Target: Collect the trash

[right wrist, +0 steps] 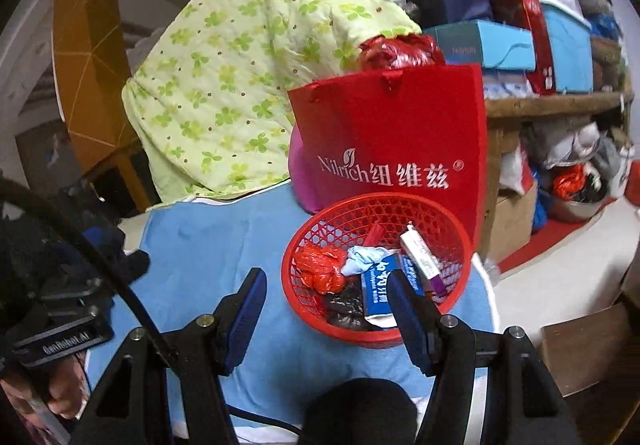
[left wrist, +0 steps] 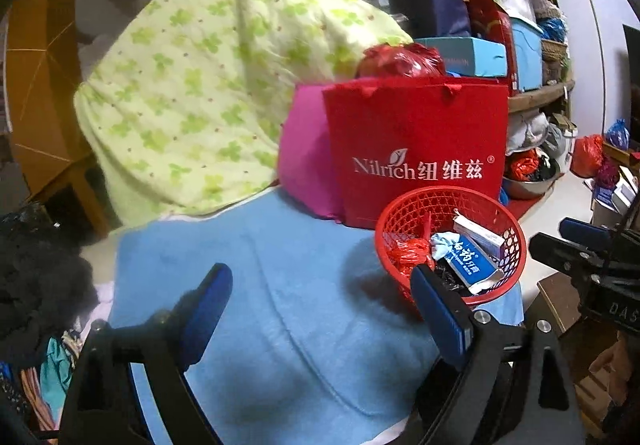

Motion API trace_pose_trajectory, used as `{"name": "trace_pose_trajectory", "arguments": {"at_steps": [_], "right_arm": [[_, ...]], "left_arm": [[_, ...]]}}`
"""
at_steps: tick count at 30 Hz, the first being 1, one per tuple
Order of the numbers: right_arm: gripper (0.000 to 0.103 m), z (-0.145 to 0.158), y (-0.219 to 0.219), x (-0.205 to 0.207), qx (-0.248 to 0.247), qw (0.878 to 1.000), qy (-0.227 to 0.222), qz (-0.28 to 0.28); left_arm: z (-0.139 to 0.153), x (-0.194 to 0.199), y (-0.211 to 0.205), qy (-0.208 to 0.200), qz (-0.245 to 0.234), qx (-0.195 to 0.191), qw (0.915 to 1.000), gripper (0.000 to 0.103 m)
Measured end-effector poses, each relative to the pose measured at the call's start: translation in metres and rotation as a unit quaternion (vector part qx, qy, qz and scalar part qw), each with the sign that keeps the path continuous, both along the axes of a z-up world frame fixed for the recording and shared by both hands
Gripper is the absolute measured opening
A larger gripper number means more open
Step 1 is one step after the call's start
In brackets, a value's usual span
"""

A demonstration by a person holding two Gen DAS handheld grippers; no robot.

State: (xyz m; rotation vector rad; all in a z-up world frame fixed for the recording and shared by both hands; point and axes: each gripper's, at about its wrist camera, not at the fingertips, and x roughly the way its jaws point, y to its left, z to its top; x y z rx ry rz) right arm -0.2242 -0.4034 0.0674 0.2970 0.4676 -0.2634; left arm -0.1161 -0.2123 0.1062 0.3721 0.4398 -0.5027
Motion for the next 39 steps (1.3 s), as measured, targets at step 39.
{"name": "trace_pose_trajectory", "arguments": {"at_steps": [39], "right_arm": [[0.068,0.038,0.032,-0.059,-0.045,0.999,0.017,-0.023]], "left_arm": [[0.036,-0.068,0.038,-0.048,0.063,0.014,0.9968,0.100]]}}
